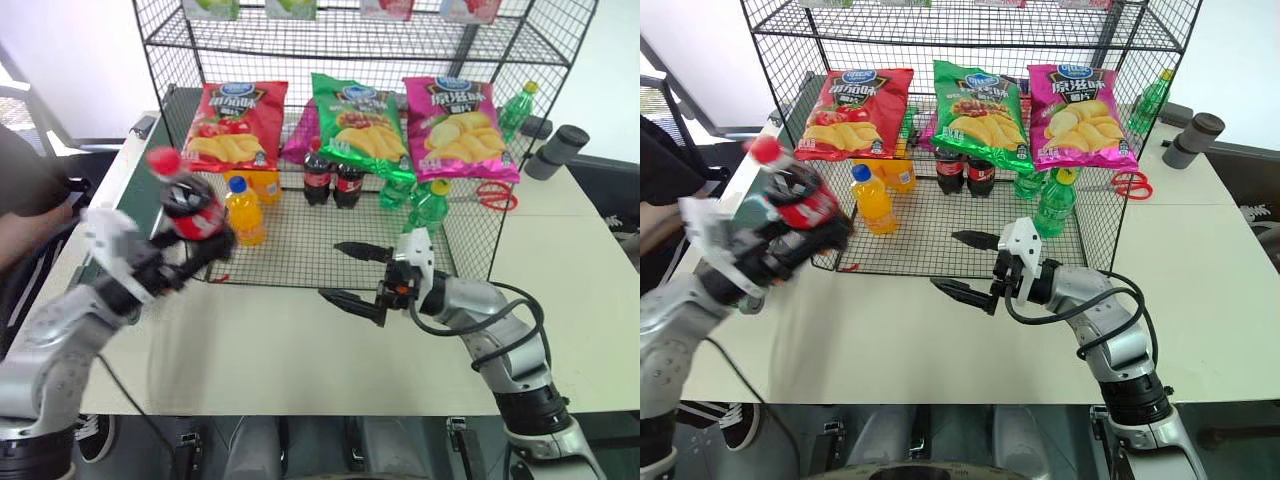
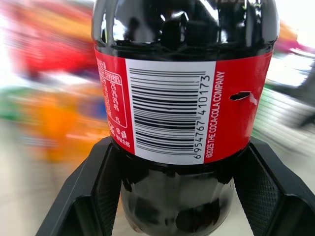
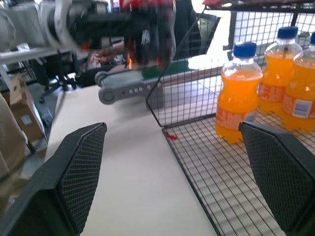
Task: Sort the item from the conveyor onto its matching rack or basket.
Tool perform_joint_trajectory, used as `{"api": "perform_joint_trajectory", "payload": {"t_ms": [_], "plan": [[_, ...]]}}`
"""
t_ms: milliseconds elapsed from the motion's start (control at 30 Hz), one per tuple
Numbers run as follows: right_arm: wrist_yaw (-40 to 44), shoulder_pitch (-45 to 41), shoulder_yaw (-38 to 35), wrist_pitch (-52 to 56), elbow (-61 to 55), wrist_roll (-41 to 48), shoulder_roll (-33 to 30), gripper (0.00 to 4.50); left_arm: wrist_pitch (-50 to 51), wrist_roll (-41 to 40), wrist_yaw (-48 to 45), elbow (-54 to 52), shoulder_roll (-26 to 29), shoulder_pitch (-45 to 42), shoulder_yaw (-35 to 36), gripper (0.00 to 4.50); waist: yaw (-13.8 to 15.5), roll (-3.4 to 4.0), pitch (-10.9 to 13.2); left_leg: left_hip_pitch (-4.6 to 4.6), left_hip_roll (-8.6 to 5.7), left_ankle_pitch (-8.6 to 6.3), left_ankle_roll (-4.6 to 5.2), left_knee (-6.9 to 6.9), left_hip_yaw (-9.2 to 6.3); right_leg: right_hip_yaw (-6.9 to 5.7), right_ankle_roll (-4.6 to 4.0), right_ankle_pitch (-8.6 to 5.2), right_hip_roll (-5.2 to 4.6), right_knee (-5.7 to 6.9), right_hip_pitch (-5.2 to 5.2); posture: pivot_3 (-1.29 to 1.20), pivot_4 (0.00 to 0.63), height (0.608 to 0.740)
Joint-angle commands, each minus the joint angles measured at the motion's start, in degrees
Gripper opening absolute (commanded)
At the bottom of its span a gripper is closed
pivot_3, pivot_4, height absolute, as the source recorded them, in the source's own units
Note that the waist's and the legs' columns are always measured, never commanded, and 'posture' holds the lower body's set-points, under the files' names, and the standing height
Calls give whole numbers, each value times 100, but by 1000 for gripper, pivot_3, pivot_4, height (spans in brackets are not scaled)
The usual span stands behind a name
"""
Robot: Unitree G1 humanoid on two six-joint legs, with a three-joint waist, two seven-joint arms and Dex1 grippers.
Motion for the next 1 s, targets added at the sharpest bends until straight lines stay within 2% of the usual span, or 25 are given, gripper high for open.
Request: {"api": "perform_joint_trajectory", "payload": {"t_ms": [33, 267, 633, 700, 767, 800, 933, 1000], "plan": [[-204, -174, 47, 174, -442, 220, 174, 4500, -23, 280, -304, -227, -124, -415, -824, 2730, 1, 2, 2, 0, 0, 0, 0, 0, 0, 0, 1, 0, 2, 1, -1, 0, 150, 740], [-441, -158, 30, 428, -626, 378, 242, 4500, -498, 1151, -863, 310, -400, -999, -1801, 2730, 30, 3, 2, -3, -3, 1, 3, 1, 4, 0, 3, 1, 12, 0, -3, 0, 150, 740], [-555, -82, 20, 677, -717, 521, 202, 4500, -915, 1521, -1341, 601, -786, -1329, -2031, 2730, 24, 3, 2, -4, 3, 1, 5, 7, 4, 4, 6, 2, 36, 0, -1, 0, 150, 740], [-525, -83, 0, 742, -698, 641, 225, 3980, -906, 1546, -1341, 554, -803, -1307, -2031, 2730, 29, 3, 3, -4, 4, 1, 5, 7, 3, 4, 6, 2, 40, 1, -1, 0, 150, 740], [-482, -93, -6, 792, -688, 726, 229, 3122, -901, 1575, -1337, 517, -810, -1280, -2029, 2730, 32, 3, 2, -4, 3, 1, 5, 8, 3, 4, 6, 2, 41, 0, -1, 0, 150, 740], [-477, -101, -4, 792, -680, 726, 230, 2941, -894, 1593, -1329, 513, -810, -1272, -2025, 2730, 32, 3, 2, -4, 3, 1, 5, 8, 3, 4, 6, 2, 41, 0, 0, 0, 150, 740], [-498, -132, 3, 711, -637, 613, 244, 2932, -732, 1546, -1318, 512, -807, -1253, -2000, 2730, 29, 3, 2, -4, 2, 1, 5, 8, 3, 4, 6, 2, 41, 0, -1, 0, 150, 740], [-519, -162, 7, 634, -585, 542, 273, 2932, -576, 1479, -1371, 519, -729, -1204, -1986, 3750, 29, 2, 2, -4, 2, 1, 5, 8, 3, 4, 6, 2, 42, 1, -1, 0, 150, 740]]}}
